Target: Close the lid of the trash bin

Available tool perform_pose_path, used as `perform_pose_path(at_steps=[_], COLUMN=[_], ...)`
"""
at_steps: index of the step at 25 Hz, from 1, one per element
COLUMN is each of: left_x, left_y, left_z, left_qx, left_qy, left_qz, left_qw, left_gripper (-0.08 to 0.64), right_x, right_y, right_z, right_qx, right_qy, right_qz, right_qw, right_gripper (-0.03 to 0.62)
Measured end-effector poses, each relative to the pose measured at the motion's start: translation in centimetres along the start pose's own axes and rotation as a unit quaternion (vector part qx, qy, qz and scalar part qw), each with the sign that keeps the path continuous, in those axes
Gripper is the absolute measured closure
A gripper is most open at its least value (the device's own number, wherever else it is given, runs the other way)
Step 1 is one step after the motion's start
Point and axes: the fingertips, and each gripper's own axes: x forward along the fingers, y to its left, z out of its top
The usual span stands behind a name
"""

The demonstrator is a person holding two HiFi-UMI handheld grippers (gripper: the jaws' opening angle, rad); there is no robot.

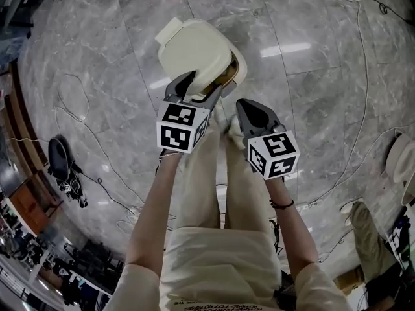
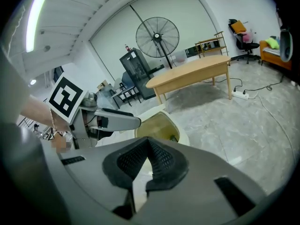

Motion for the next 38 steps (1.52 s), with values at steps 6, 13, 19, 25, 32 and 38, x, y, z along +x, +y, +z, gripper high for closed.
perform_pose_path(at_steps=[6,13,19,25,32,38], left_x=[1.2,2.1,2.7,3.6,5.0,6.1], left_y=[-0.5,-0.6,-0.7,0.0,1.1,1.7], left_z=[-1.4,-2.3,-3.1,-4.3,-6.3,-7.4], left_qx=[-0.024,-0.084,-0.106,-0.116,-0.081,-0.066], left_qy=[-0.008,-0.052,-0.071,-0.08,-0.053,-0.043], left_qz=[0.004,0.01,0.001,0.013,0.043,0.058], left_qw=[0.9997,0.9951,0.9919,0.9899,0.9944,0.9952], left_gripper=[0.253,0.253,0.257,0.327,0.444,0.511], right_x=[-0.1,0.0,0.8,1.9,2.9,4.1], right_y=[-0.5,-2.6,-3.3,-3.1,-3.6,-4.7], right_z=[-1.3,-2.9,-3.8,-4.7,-6.0,-6.1], right_qx=[-0.03,-0.035,-0.028,-0.024,-0.022,-0.022], right_qy=[0.02,0.033,0.032,0.028,0.032,0.028], right_qz=[0.018,0.014,0.009,0.014,0.013,0.009], right_qw=[0.999,0.999,0.999,0.999,0.999,0.999], right_gripper=[0.588,0.588,0.588,0.588,0.588,0.588])
